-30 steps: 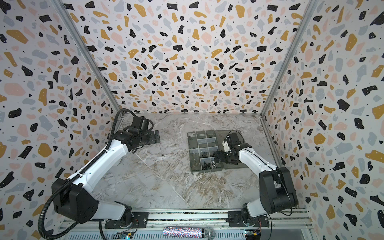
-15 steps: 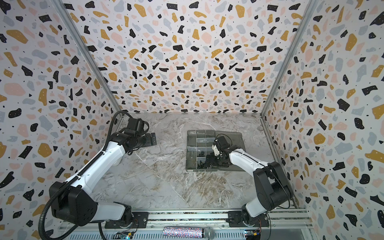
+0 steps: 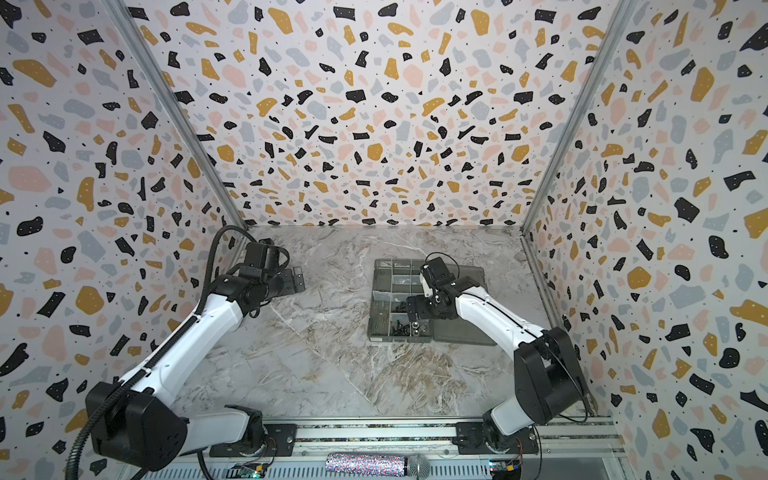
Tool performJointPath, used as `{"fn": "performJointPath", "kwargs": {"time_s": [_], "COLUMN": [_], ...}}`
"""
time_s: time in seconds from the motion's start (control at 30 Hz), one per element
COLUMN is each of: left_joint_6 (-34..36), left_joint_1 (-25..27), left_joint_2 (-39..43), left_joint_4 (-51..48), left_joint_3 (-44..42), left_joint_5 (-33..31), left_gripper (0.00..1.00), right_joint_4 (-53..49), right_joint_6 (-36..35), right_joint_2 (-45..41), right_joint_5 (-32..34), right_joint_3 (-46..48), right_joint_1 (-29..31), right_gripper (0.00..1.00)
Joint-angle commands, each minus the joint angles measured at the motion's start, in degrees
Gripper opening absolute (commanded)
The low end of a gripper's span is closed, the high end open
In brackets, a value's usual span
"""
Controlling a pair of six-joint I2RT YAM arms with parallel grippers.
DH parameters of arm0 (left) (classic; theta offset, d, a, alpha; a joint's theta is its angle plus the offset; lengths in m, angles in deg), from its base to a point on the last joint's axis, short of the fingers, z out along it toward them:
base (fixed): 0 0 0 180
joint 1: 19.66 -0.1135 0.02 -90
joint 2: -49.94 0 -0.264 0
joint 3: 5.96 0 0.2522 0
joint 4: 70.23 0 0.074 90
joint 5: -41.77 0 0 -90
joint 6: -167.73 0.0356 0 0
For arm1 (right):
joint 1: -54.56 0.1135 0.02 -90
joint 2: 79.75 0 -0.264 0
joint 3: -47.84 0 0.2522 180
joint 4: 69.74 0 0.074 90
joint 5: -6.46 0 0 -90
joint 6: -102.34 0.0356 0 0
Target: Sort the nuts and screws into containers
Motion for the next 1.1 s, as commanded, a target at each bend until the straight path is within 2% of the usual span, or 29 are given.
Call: {"fn": "performJointPath", "kwargs": {"time_s": [0.0, 0.13, 0.27, 0.33, 0.43, 0.5, 0.57, 0.67, 0.87, 0.97, 1.07], "left_joint_6": [-1.3, 2.9, 9.4, 12.3, 16.2, 16.6, 16.5, 16.5, 10.9, 10.8, 11.6], "left_joint_1": [-0.3, -0.3, -0.3, -0.3, -0.3, -0.4, -0.6, -1.7, -4.7, -4.9, -5.4], "left_joint_2": [6.4, 14.4, 16.2, 16.6, 17.7, 18.3, 18.3, 15.7, 4.0, 0.9, -1.7], "left_joint_4": [12.7, 30.2, 37.4, 41.8, 51.5, 56.9, 62.1, 69.4, 76.4, 79.8, 82.2], "left_joint_3": [-4.9, -14.5, -18.3, -21.8, -29.2, -34.3, -38.2, -41.8, -42.5, -43.6, -44.2], "left_joint_5": [-11.6, -18.9, -24.1, -28.2, -31.6, -33.6, -34.9, -35.1, -35.7, -35.1, -37.3], "left_gripper": [1.00, 1.00, 1.00, 1.00, 1.00, 1.00, 1.00, 1.00, 1.00, 1.00, 1.00], "right_joint_4": [0.9, 7.7, 17.8, 26.4, 42.9, 53.2, 58.3, 61.0, 66.8, 72.2, 79.3], "right_joint_6": [-5.0, -7.9, -12.2, -13.3, -15.4, -16.1, -16.5, -17.2, -14.3, -15.7, -15.0], "right_joint_2": [-4.9, -7.5, -11.6, -14.2, -19.6, -22.9, -24.1, -23.4, -20.7, -19.4, -18.2], "right_joint_5": [5.6, 8.5, 12.0, 12.7, 10.2, 11.2, 14.1, 18.9, 21.9, 21.6, 18.4], "right_joint_3": [-1.2, -0.4, 6.2, 12.6, 25.1, 32.8, 36.9, 39.4, 43.3, 45.7, 48.7], "right_joint_1": [-4.7, -10.9, -13.3, -13.8, -14.4, -14.4, -14.5, -15.2, -18.8, -19.7, -21.7], "right_gripper": [0.99, 0.99, 0.99, 0.99, 0.99, 0.99, 0.99, 0.99, 0.99, 0.99, 0.99]}}
